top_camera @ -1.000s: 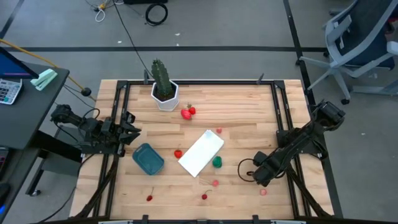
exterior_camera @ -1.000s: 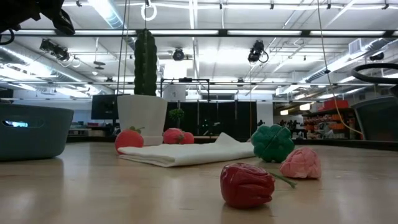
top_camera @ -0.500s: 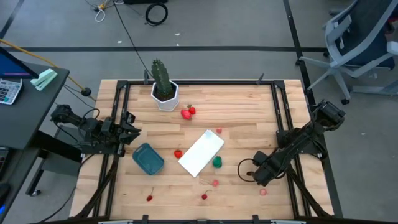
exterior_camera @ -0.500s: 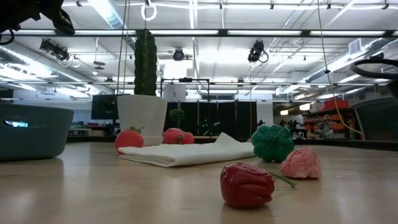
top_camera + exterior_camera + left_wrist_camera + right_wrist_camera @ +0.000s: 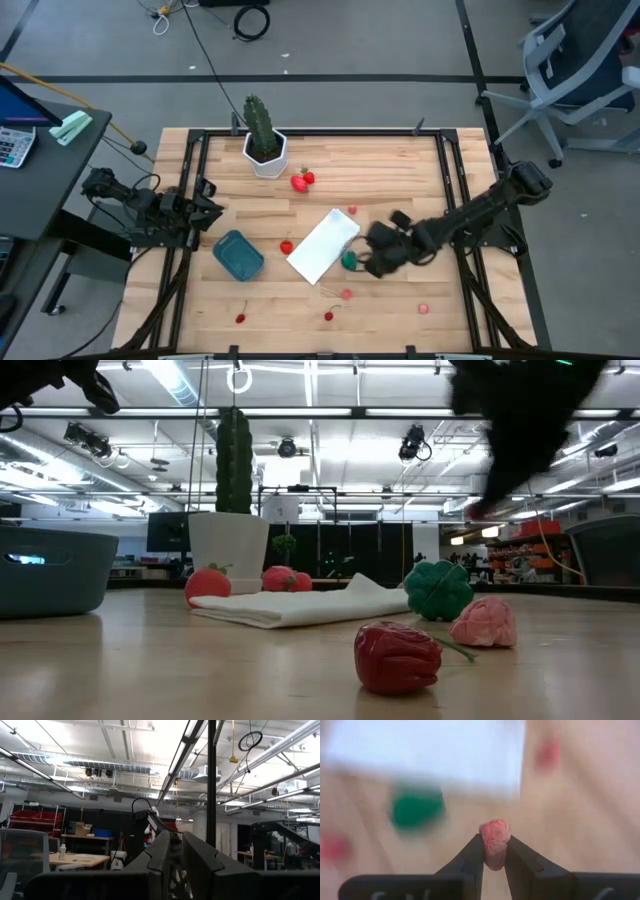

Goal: Pick and placing Produce into tupperware
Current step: Put the peach into the blue bin

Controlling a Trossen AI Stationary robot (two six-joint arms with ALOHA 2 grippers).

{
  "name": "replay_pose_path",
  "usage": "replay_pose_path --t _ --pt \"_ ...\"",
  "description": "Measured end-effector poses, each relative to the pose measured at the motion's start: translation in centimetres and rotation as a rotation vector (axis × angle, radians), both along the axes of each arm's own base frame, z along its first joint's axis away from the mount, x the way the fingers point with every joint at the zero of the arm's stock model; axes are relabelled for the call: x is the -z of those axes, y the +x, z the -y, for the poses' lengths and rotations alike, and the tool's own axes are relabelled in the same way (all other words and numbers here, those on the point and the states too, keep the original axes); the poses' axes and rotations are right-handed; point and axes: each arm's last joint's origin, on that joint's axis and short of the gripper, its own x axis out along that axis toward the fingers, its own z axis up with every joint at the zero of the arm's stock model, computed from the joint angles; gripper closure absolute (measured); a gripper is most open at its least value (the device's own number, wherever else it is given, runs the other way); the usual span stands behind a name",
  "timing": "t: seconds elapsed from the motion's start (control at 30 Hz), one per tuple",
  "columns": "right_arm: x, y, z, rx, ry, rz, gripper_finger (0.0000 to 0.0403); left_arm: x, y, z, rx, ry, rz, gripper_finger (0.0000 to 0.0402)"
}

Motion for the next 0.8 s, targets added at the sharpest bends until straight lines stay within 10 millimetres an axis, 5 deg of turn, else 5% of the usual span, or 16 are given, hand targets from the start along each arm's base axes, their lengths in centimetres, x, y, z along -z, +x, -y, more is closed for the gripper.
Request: replay_pose_path --t 0.3,0.4,0.6,0.8 --pt "-5.9 7.7 4.5 -0.277 -0.147 0.521 0.0334 -0.3 -0.2 -0.1 0.0 -0.017 0.037 0.0341" --pt "-5.4 9.9 5.8 -0.343 -0.105 0.559 0.0333 -0.4 -0.3 -0.1 0.0 -0.022 0.047 0.0338" --pt "-1.3 16.1 6.0 -0.465 -0.047 0.47 0.0332 -0.6 -0.4 -0.2 -0.029 0.007 0.071 0.0342" --pt "-1.4 22.1 5.0 -0.585 -0.082 0.54 0.0332 -0.7 -0.5 -0.2 -0.03 0.003 0.084 0.0346"
